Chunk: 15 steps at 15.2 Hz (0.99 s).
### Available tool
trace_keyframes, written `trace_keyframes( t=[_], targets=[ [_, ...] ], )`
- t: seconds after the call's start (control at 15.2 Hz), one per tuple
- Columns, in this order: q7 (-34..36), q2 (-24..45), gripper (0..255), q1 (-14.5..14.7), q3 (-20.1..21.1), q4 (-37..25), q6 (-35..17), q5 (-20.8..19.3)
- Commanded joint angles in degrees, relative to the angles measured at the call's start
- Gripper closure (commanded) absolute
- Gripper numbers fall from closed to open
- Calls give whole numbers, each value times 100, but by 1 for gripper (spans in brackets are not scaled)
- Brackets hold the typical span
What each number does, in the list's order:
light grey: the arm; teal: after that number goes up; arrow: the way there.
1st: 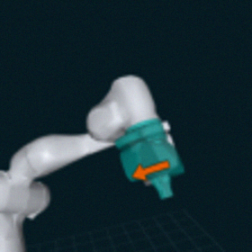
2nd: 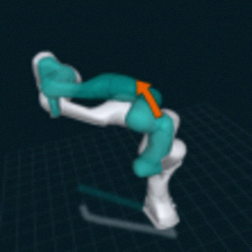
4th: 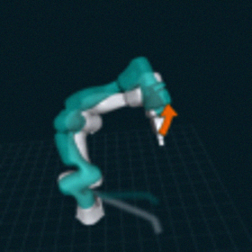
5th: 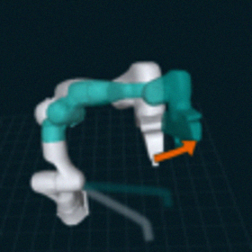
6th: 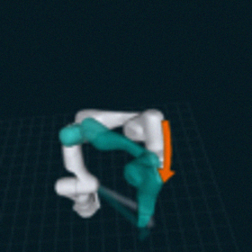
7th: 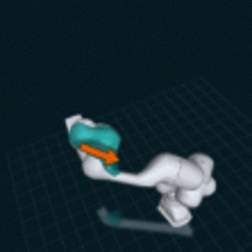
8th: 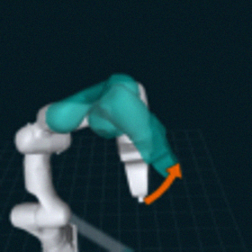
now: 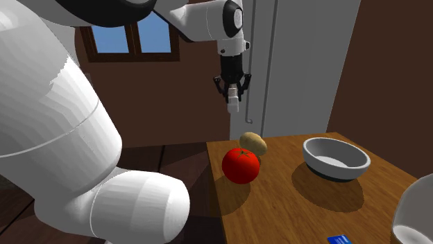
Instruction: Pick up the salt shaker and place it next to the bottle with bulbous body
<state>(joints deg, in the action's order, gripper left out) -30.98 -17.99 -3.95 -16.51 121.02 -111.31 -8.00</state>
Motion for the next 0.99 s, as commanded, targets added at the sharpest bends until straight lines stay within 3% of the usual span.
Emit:
trace_keyframes(
  t=[0.0, 0.92],
  targets=[
    [-3, -13, 255, 6, 15, -159, 175, 7],
    [-85, 113, 255, 44, 59, -1359, 1249, 81]
  ],
)
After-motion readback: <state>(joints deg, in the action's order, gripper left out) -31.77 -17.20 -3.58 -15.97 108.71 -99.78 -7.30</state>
